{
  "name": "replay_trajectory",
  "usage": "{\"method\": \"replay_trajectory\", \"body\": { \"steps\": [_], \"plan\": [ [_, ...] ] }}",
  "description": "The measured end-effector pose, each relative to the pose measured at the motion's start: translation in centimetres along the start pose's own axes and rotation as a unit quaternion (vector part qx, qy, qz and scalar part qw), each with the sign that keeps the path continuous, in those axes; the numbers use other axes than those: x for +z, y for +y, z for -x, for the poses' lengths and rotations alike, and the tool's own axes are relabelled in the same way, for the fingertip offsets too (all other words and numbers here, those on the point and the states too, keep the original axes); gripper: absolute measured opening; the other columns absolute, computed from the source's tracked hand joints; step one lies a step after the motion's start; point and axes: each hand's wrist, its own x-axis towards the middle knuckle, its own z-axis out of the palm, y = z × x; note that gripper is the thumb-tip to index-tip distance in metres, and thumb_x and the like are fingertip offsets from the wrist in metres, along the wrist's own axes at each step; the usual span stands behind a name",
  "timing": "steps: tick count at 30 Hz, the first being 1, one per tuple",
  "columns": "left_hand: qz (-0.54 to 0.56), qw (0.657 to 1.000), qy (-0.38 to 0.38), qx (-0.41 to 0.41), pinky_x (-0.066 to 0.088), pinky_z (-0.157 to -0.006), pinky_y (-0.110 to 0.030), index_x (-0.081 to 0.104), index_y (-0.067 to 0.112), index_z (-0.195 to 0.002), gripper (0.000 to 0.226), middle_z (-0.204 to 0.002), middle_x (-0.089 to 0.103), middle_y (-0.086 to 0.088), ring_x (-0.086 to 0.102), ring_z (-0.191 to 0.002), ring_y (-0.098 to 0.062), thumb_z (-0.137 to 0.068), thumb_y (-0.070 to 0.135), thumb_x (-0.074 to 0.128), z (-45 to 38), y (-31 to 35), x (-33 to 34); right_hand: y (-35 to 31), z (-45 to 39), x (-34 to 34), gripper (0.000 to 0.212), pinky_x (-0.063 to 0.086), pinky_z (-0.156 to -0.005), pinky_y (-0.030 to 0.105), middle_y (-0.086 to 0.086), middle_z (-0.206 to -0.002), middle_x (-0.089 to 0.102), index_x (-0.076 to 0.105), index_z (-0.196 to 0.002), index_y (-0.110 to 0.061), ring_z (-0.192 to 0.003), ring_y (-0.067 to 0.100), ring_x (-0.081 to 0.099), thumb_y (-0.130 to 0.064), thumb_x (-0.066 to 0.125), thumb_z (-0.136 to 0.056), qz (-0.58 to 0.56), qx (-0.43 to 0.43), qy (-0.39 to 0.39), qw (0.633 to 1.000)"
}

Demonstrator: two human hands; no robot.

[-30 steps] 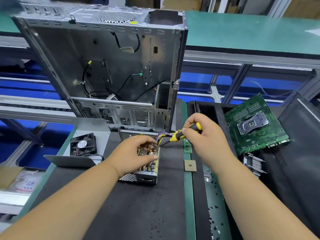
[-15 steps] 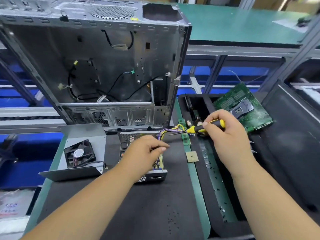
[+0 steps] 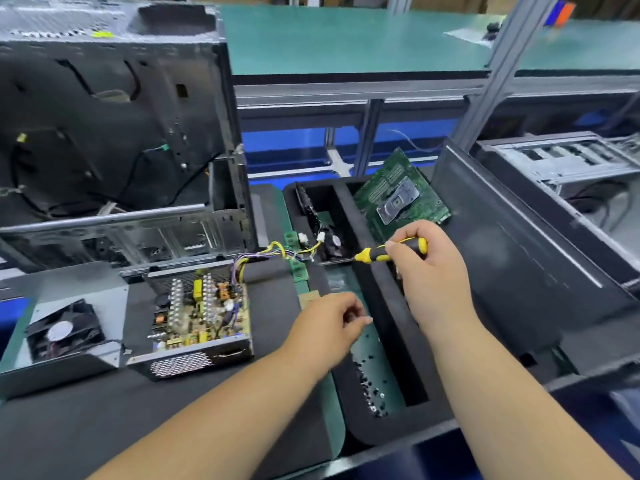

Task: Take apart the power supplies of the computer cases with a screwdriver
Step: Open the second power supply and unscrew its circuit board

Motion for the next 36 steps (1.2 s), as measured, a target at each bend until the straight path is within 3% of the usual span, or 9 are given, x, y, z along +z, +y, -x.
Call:
{"method": "replay_trajectory", "body": {
  "steps": [4, 9, 15, 22, 26, 30, 32, 34, 36],
  "plan": [
    [0.006, 1.000, 0.004, -0.019, 0.048, -0.076, -0.026, 0.068, 0.030, -0.095, 0.007, -0.083, 0.062, 0.014, 0.056, -0.079, -0.006, -0.090, 0.024, 0.068, -1.5, 1.9, 2.6, 1.4, -1.4, -2.0, 0.002, 0.038, -0.052, 0.027, -0.005, -0.071, 0.066, 0.058, -0.081, -0.029, -0.050, 0.008, 0.043, -0.031, 0.059, -0.080, -0.004, 0.016, -0.032, 0.999],
    [-0.046, 0.999, -0.001, -0.019, 0.046, -0.085, -0.024, 0.071, 0.030, -0.110, 0.020, -0.098, 0.060, 0.015, 0.056, -0.093, -0.006, -0.092, 0.024, 0.065, -1.8, 2.2, 3.2, 3.1, -2.9, -3.5, 0.012, 0.034, -0.047, 0.013, -0.009, -0.065, 0.060, 0.058, -0.079, -0.029, -0.050, 0.003, 0.040, -0.020, 0.062, -0.086, 0.000, -0.008, -0.062, 0.998],
    [-0.100, 0.989, 0.097, -0.055, 0.045, -0.085, -0.026, 0.072, 0.026, -0.106, 0.016, -0.094, 0.060, 0.014, 0.057, -0.092, -0.008, -0.092, 0.022, 0.065, 0.0, 0.4, -1.4, 3.5, -4.1, -2.5, 0.014, 0.032, -0.043, 0.010, -0.013, -0.063, 0.060, 0.059, -0.081, -0.024, -0.048, 0.002, 0.038, -0.016, 0.065, -0.091, -0.022, -0.017, -0.118, 0.993],
    [-0.126, 0.957, 0.234, -0.114, 0.040, -0.083, -0.014, 0.072, 0.021, -0.101, 0.019, -0.093, 0.063, 0.008, 0.056, -0.089, -0.007, -0.086, 0.010, 0.069, 3.2, -2.2, -8.0, 2.9, -4.2, 2.0, 0.013, 0.033, -0.049, 0.010, -0.018, -0.060, 0.053, 0.062, -0.081, -0.023, -0.053, 0.001, 0.044, -0.017, 0.070, -0.089, -0.015, -0.049, -0.186, 0.981],
    [-0.208, 0.930, 0.262, -0.151, 0.040, -0.097, -0.032, 0.067, 0.023, -0.111, 0.028, -0.110, 0.062, 0.005, 0.053, -0.111, -0.019, -0.084, 0.026, 0.073, 3.7, -4.3, -10.6, 2.8, -4.1, 5.0, 0.013, 0.037, -0.056, 0.018, -0.017, -0.068, 0.058, 0.060, -0.081, -0.027, -0.063, 0.005, 0.050, -0.026, 0.070, -0.090, 0.019, -0.071, -0.208, 0.975],
    [-0.293, 0.919, 0.197, -0.176, 0.029, -0.110, -0.036, 0.053, 0.024, -0.134, 0.070, -0.132, 0.051, 0.002, 0.039, -0.130, -0.022, -0.075, 0.055, 0.075, 2.0, -6.3, -11.8, 3.4, -4.0, 8.0, 0.013, 0.036, -0.059, 0.025, -0.018, -0.073, 0.058, 0.058, -0.083, -0.031, -0.067, 0.006, 0.050, -0.035, 0.068, -0.091, 0.060, -0.073, -0.216, 0.972],
    [-0.342, 0.911, 0.151, -0.172, 0.024, -0.114, -0.037, 0.049, 0.024, -0.138, 0.084, -0.135, 0.049, 0.002, 0.037, -0.132, -0.022, -0.070, 0.069, 0.070, 0.7, -7.2, -11.9, 3.8, -3.9, 9.3, 0.012, 0.037, -0.063, 0.020, -0.017, -0.074, 0.059, 0.058, -0.085, -0.032, -0.069, 0.006, 0.052, -0.036, 0.067, -0.092, 0.087, -0.087, -0.222, 0.967],
    [-0.375, 0.902, 0.118, -0.177, 0.024, -0.114, -0.039, 0.050, 0.023, -0.134, 0.088, -0.132, 0.052, 0.002, 0.040, -0.129, -0.023, -0.067, 0.077, 0.066, -0.3, -8.2, -11.7, 4.1, -4.1, 10.4, 0.011, 0.032, -0.072, 0.005, -0.013, -0.079, 0.062, 0.059, -0.087, -0.031, -0.076, 0.006, 0.056, -0.035, 0.066, -0.093, 0.121, -0.105, -0.229, 0.960],
    [-0.378, 0.901, 0.121, -0.175, 0.029, -0.106, -0.038, 0.054, 0.024, -0.120, 0.078, -0.119, 0.058, 0.003, 0.048, -0.119, -0.023, -0.064, 0.078, 0.066, -1.0, -9.0, -11.5, 4.5, -4.4, 11.3, 0.009, 0.038, -0.075, 0.013, -0.011, -0.084, 0.065, 0.059, -0.090, -0.031, -0.081, 0.008, 0.058, -0.035, 0.066, -0.093, 0.136, -0.104, -0.237, 0.956]
  ]
}}
